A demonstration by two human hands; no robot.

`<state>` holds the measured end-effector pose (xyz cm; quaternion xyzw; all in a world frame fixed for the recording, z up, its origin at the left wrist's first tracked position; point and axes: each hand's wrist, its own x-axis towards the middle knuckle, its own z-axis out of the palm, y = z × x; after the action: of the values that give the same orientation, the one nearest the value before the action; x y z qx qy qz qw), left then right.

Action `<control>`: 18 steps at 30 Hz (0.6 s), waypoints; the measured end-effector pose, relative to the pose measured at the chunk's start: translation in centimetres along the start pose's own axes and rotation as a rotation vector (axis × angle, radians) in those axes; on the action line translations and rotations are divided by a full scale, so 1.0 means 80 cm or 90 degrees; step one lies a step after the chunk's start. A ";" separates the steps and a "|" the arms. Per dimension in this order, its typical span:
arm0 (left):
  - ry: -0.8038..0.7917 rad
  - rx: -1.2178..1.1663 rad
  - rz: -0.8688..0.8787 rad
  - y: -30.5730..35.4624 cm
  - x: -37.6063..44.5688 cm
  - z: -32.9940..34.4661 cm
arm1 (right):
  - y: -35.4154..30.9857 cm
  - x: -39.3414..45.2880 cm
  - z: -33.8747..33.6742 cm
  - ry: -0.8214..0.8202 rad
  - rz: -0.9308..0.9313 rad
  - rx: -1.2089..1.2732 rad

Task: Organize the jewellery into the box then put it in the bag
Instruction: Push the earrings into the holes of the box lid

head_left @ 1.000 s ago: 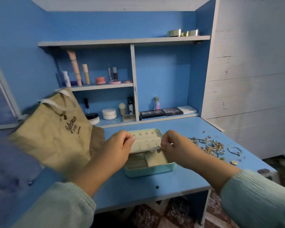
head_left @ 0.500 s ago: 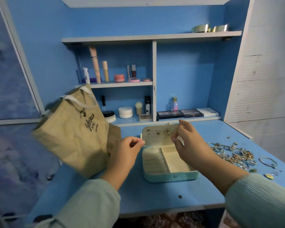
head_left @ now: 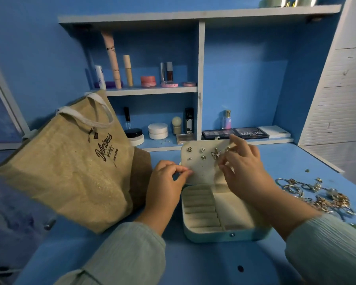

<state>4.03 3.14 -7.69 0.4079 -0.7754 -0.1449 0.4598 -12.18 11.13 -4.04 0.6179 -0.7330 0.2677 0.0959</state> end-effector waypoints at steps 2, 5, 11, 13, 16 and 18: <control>-0.002 0.008 0.007 -0.002 0.000 0.003 | 0.000 0.001 0.006 0.020 -0.004 0.000; 0.006 0.014 0.013 -0.004 -0.001 0.006 | -0.002 0.002 0.010 0.039 0.005 0.019; 0.008 0.029 0.026 -0.005 -0.003 0.007 | -0.005 -0.003 0.009 0.015 0.017 0.004; 0.007 0.034 0.033 -0.005 -0.004 0.008 | -0.006 -0.005 0.007 0.007 0.020 0.003; 0.011 0.025 0.039 -0.005 -0.006 0.008 | -0.005 -0.008 0.008 0.027 0.009 0.009; 0.013 0.018 0.040 -0.005 -0.007 0.008 | -0.005 -0.011 0.008 0.032 0.007 0.013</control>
<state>3.82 3.20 -8.64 0.3911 -0.7849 -0.1151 0.4666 -11.51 11.50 -4.87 0.6082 -0.7307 0.2912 0.1061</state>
